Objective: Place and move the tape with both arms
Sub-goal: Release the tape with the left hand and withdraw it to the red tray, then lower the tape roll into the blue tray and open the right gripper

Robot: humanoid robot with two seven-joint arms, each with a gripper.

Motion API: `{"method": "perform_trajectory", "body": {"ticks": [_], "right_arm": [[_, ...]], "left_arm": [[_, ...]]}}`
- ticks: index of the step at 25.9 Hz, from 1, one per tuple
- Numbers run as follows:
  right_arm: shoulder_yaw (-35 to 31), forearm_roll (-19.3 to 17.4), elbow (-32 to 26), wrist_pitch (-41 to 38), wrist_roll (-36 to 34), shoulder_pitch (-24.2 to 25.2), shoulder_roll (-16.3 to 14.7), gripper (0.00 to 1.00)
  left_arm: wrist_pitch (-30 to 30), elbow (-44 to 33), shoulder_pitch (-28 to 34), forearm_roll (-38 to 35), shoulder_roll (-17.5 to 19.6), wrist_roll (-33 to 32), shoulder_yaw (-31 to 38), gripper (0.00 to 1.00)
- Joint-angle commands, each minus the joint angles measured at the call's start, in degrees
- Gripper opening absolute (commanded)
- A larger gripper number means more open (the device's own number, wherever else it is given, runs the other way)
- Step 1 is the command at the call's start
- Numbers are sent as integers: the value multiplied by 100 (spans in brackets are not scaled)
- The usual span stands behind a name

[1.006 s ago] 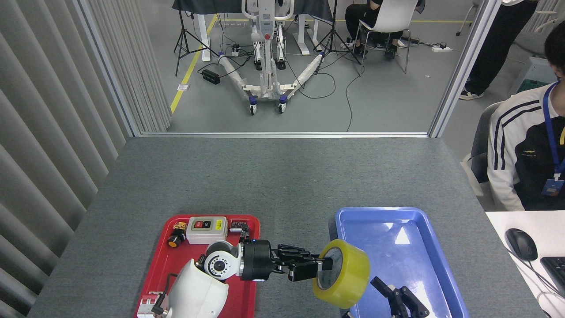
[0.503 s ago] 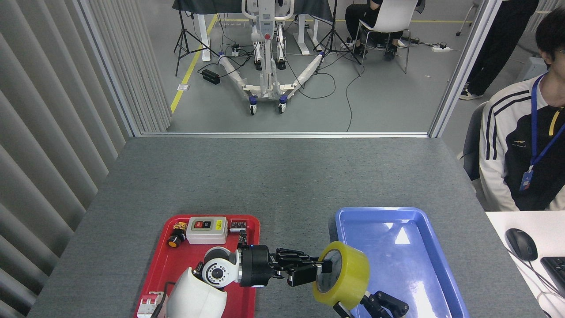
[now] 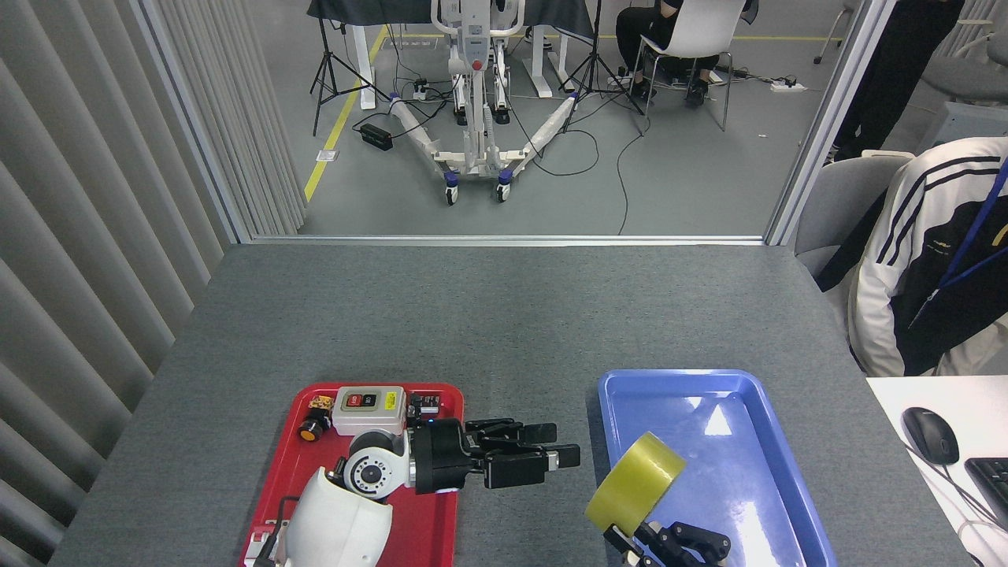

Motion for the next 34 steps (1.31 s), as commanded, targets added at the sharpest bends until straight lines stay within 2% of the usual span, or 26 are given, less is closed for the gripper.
{"method": "perform_trajectory", "body": {"ticks": [1,3,5,7,8,10,12,13,15,17,23,25,26,28,29,30,34], "right_arm": [[-94,11,1,-5,78,-18,-32,0],[-384,11,1,-5,430,-9,-58,0],[-543,134,1,680,984,-27,-67,0],[-613,265,27,1532,1520,-62,-67,0],[-648,274,45,1937,1775,-159,-93,0],[-639,239,80,2578,2161,-449,-164,0],[-648,116,150,3027,2759,-616,-190,0],[-631,-7,159,3255,3224,-721,-190,0],[-587,-306,159,3554,4350,-923,-199,0],[-578,-561,159,3677,5317,-976,-225,0],[-182,-736,432,4292,5774,-1477,-216,0],[-173,-736,493,4345,5791,-1565,-216,0],[-173,-736,528,4398,5774,-1600,-216,17],[-165,-736,581,4486,5739,-1627,-216,75],[-165,-736,590,4495,5677,-1627,-208,94],[-165,-736,590,4486,5598,-1618,-199,100],[-165,-736,607,4451,5414,-1574,-199,100]], "left_arm": [[7,-160,10,61,187,77,79,99],[7,-433,344,236,714,482,79,99],[174,-644,783,228,846,1703,88,99],[358,-793,1012,-79,907,2959,88,99],[411,-899,1135,-484,987,3540,105,99],[955,-1109,1425,-1995,1180,4990,132,98],[2062,-1373,1803,-3639,1189,6326,114,98],[2643,-1575,2005,-4245,1154,6757,62,98],[3487,-1909,2234,-4861,1110,7038,-149,99],[3979,-2129,2278,-4984,1162,7038,-220,99],[4050,-1971,2190,-4721,1329,6722,-176,99],[4006,-1698,1988,-4307,1602,6361,-167,99],[3988,-1725,1944,-4088,1725,6300,-167,99],[3997,-1901,1952,-3921,1769,6300,-176,99],[4006,-1971,1952,-3947,1769,6361,-176,99],[4032,-1989,1952,-3965,1769,6493,-176,99],[4076,-1962,1952,-4000,1769,6977,-176,99]]}}
